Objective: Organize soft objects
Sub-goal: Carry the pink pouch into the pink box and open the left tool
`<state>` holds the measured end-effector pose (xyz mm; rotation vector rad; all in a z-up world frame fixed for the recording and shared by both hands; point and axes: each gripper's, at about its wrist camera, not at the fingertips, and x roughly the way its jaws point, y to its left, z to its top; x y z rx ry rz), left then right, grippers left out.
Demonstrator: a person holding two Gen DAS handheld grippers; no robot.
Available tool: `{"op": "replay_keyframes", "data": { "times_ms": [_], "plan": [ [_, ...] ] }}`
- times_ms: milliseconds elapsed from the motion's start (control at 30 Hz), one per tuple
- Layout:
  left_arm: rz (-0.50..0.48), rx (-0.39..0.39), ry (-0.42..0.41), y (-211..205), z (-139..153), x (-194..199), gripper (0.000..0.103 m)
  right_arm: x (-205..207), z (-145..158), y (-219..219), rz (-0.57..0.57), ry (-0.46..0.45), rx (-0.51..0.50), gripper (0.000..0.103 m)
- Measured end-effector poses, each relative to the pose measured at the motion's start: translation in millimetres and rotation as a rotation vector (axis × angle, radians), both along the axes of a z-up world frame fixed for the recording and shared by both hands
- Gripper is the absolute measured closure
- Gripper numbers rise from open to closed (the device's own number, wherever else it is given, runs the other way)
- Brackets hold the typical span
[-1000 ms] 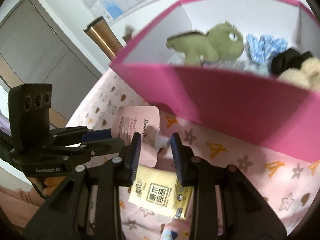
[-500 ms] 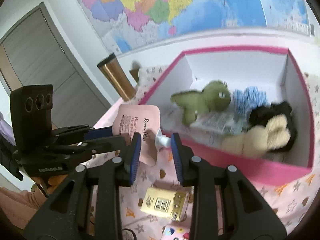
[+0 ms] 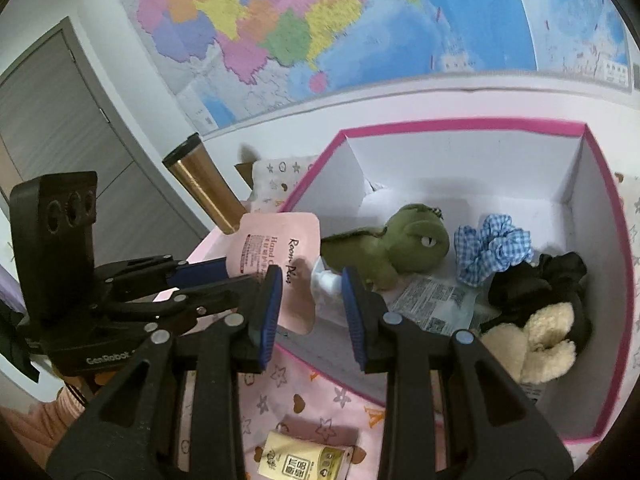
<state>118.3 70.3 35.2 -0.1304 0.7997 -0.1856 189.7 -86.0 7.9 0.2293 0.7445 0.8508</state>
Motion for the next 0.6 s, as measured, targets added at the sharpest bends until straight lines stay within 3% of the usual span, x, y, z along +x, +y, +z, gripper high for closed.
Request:
{"op": "replay_keyframes", "data": {
  "times_ms": [300,533,600],
  "plan": [
    [0.021,-0.004,0.041,7.3,-14.6,10.1,0.073,11.2,-15.0,7.2,0.025,0.066,-0.021,0.069],
    [0.089,-0.019,0.026,15.3,-10.2,9.6,0.070,12.9,-15.8,8.6,0.024,0.092,-0.041,0.069],
    [0.103,-0.017,0.002,15.7,-5.4,3.3,0.064,9.2,-14.0,3.9,0.019,0.085,-0.035,0.069]
  ]
}}
